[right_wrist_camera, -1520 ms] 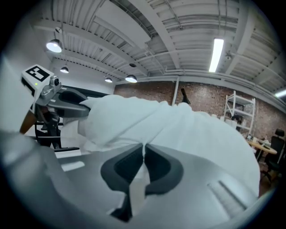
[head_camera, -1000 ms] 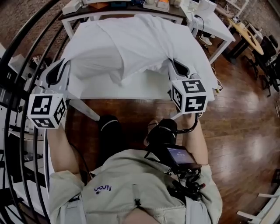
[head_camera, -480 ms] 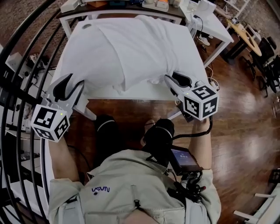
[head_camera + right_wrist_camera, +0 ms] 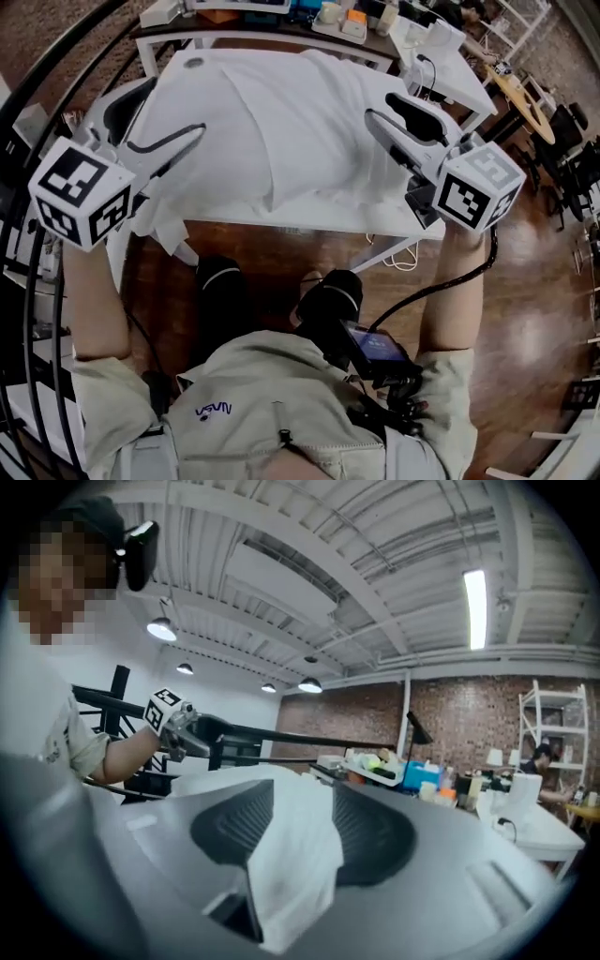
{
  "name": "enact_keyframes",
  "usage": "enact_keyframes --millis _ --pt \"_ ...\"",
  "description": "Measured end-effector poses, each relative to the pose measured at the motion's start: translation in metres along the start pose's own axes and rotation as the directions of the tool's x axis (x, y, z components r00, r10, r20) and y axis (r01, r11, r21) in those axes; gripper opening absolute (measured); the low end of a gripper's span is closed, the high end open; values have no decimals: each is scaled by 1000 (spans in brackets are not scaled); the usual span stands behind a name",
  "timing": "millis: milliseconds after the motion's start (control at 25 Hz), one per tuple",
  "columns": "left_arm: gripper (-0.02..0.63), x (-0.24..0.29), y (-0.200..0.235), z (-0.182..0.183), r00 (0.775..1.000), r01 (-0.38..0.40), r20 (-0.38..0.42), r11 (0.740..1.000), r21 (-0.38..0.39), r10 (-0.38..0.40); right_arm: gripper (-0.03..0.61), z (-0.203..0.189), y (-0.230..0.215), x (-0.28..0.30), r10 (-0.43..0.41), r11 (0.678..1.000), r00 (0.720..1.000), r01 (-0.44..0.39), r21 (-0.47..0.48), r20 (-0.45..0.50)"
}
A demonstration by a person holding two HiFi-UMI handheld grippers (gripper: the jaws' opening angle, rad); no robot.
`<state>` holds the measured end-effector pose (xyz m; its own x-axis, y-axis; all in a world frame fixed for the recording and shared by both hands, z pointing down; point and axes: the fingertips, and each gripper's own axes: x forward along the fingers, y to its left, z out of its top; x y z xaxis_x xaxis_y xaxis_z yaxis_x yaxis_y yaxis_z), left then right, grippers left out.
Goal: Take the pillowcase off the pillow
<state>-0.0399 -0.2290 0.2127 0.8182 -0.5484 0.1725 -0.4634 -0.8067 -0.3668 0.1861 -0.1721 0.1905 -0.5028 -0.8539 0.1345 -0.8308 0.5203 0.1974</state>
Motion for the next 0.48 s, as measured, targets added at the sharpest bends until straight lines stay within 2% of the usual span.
enact_keyframes --millis 120,280,400,480 --pt "423 46 23 -30 993 42 -109 997 -71 -49 196 3 -34 43 -54 998 996 55 7 -70" --pt "425 85 60 -50 992 19 -117 974 -227 -47 196 -4 -76 99 -109 993 977 114 16 -181" --pt "425 106 76 -60 987 17 -148 966 -258 -57 198 -13 -99 134 -124 992 952 130 1 -281" --pt "423 118 78 -64 981 44 -169 960 -277 -94 212 -17 -111 155 -116 991 935 130 17 -335"
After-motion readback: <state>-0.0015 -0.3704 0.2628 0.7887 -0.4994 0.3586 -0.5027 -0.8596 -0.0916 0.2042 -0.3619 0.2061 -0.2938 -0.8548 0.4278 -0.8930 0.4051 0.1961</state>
